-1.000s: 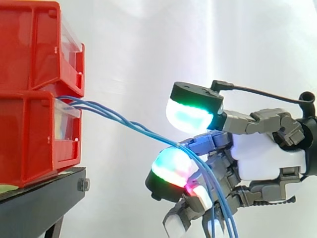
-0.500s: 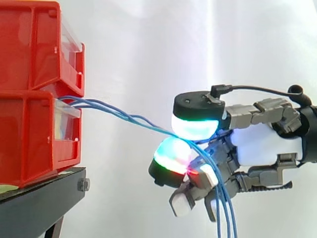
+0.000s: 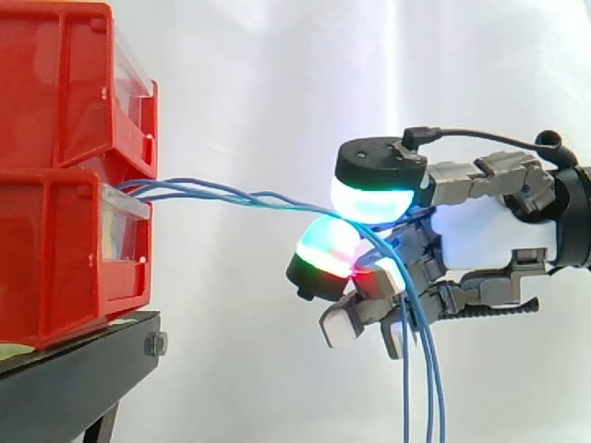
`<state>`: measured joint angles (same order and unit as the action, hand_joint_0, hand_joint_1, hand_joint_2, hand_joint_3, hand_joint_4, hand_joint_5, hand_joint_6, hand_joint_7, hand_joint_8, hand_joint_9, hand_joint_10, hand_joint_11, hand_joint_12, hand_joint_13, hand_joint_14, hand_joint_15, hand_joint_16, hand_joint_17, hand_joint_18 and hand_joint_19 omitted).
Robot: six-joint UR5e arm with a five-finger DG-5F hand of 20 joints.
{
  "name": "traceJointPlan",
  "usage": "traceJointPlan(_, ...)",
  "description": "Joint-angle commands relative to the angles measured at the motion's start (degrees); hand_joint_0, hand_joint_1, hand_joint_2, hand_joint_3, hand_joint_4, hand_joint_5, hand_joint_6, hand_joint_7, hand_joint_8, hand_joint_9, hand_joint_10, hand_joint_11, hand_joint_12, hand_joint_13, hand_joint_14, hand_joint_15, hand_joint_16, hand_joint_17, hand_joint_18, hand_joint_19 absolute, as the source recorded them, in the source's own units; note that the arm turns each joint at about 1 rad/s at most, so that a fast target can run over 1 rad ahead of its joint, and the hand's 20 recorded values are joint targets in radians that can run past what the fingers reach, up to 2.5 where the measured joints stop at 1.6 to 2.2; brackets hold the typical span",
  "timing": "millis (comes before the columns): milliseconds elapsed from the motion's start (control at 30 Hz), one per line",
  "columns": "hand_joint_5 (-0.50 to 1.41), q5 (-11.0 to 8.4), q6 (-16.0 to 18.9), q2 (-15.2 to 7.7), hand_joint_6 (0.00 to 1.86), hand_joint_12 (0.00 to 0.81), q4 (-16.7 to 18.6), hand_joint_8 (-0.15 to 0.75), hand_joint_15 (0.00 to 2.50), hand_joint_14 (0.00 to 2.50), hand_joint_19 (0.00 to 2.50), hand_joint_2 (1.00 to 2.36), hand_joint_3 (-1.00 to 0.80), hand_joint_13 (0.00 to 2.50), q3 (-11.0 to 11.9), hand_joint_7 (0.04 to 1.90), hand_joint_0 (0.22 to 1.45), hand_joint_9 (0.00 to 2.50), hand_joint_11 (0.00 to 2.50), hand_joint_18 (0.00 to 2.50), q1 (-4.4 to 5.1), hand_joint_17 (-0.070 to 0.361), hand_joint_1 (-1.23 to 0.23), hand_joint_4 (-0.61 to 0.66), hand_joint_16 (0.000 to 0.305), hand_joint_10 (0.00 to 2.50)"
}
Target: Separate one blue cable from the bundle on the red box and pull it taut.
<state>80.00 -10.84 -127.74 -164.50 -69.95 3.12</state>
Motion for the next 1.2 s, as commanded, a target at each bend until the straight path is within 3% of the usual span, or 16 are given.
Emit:
traceJointPlan(0,-0.18,0.07,-0.5,0.4,0.84,0.377,-0.9,0.34,0.53,0.02,0.68,1.02,-0.2,0.77,0.1,0.97,0.67,0.94,0.97,0.82,-0.05,0.109,-0.9,0.19,0.048,0.02)
traceJointPlan(333,-0.18,0.16,-0.5,0.6,0.86,0.374,-2.3,0.338,0.52,0.02,0.67,1.01,-0.36,0.78,0.1,0.92,0.66,0.92,0.97,0.83,0.04,0.107,-0.91,0.21,0.048,0.02)
traceJointPlan(667,-0.15,0.07,0.2,0.6,0.81,0.391,-3.3,0.366,0.53,0.02,0.72,1.0,-0.44,0.82,0.1,1.03,0.56,1.02,0.91,0.86,0.57,0.114,-0.57,0.2,0.051,0.02)
traceJointPlan(767,-0.15,0.07,0.2,0.6,0.8,0.396,-3.3,0.375,0.53,0.02,0.73,1.0,-0.46,0.83,0.1,1.05,0.55,1.03,0.91,0.86,0.57,0.116,-0.53,0.2,0.051,0.02)
traceJointPlan(1067,-0.17,0.07,0.2,0.6,0.85,0.415,-3.6,0.385,0.55,0.02,0.69,1.02,-0.11,0.88,0.1,1.02,0.61,1.02,0.97,0.94,0.57,0.122,-0.76,0.17,0.054,0.02)
traceJointPlan(1167,-0.17,0.07,0.4,0.6,0.86,0.415,-4.0,0.384,0.55,0.02,0.69,1.02,-0.07,0.88,0.1,1.0,0.63,1.02,1.0,0.95,0.57,0.12,-0.77,0.12,0.053,0.02)
